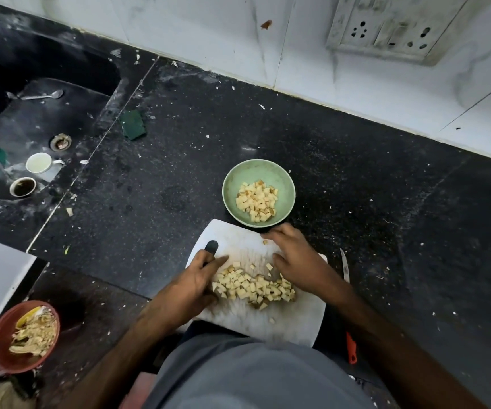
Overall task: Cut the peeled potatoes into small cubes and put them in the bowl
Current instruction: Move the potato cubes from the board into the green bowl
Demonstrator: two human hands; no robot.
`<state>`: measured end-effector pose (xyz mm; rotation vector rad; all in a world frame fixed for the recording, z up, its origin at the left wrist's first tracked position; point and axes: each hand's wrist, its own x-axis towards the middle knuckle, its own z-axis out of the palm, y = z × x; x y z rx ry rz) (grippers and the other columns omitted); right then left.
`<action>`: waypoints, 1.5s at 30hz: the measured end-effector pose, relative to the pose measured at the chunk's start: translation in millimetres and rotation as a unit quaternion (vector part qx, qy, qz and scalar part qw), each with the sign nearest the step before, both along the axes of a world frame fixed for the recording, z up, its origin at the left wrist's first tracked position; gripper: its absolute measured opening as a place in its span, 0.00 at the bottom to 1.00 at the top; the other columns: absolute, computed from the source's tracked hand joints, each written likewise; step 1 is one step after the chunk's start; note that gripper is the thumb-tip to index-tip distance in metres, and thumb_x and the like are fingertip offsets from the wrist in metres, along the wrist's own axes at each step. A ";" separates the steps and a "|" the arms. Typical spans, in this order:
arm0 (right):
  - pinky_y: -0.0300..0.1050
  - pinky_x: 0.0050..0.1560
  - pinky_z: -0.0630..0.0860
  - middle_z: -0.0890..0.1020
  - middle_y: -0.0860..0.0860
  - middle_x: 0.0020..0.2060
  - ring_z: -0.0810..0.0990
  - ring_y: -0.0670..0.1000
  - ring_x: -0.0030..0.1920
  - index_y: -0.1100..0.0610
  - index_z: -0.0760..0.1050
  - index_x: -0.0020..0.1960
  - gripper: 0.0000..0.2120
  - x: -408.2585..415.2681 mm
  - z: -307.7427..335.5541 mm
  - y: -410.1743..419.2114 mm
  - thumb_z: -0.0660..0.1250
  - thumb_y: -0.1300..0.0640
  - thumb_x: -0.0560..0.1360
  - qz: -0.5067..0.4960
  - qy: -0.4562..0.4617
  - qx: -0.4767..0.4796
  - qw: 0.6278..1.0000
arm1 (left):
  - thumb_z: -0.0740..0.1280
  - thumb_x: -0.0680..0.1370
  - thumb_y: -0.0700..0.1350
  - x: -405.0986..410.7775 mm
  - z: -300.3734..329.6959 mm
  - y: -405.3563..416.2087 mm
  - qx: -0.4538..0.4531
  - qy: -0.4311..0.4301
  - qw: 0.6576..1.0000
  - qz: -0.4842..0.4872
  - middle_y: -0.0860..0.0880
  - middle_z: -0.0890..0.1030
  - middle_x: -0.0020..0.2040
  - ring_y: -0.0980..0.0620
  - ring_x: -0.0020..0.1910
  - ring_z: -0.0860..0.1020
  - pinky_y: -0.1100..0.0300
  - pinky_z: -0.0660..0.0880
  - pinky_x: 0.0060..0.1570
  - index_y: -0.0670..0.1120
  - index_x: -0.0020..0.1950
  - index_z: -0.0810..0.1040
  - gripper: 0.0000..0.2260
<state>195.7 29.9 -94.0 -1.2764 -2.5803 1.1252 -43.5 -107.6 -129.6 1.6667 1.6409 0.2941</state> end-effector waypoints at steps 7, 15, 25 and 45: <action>0.43 0.62 0.71 0.73 0.51 0.57 0.71 0.50 0.58 0.60 0.76 0.65 0.22 -1.3 -7.0 -33.1 0.61 0.68 0.73 0.111 0.033 0.035 0.993 | 0.74 0.73 0.37 3.8 0.0 -2.2 0.011 -0.026 1.000 0.000 0.63 0.62 0.61 0.63 0.53 0.71 0.62 0.75 0.57 0.53 0.76 0.69 0.34; 0.48 0.60 0.73 0.68 0.47 0.59 0.71 0.51 0.60 0.52 0.72 0.70 0.33 49.2 0.6 -23.3 0.78 0.51 0.67 -0.049 -0.057 -0.023 0.997 | 0.77 0.72 0.35 8.2 -0.1 -0.5 0.004 -0.046 0.999 0.019 0.65 0.61 0.59 0.60 0.52 0.77 0.69 0.76 0.52 0.51 0.76 0.69 0.36; 0.40 0.58 0.74 0.62 0.45 0.60 0.71 0.48 0.61 0.48 0.64 0.71 0.38 30.6 -18.3 -52.0 0.72 0.69 0.66 -0.041 -0.039 -0.078 0.995 | 0.73 0.71 0.33 19.5 1.0 15.0 0.025 0.011 0.999 -0.033 0.55 0.64 0.59 0.53 0.57 0.75 0.56 0.77 0.59 0.51 0.77 0.67 0.37; 0.47 0.72 0.62 0.65 0.49 0.72 0.61 0.49 0.73 0.53 0.64 0.76 0.39 8.9 -18.4 -50.5 0.68 0.34 0.72 0.087 0.037 0.058 0.994 | 0.76 0.71 0.33 17.9 9.1 15.1 0.105 -0.116 0.986 0.051 0.59 0.74 0.52 0.59 0.46 0.80 0.63 0.78 0.50 0.52 0.75 0.70 0.35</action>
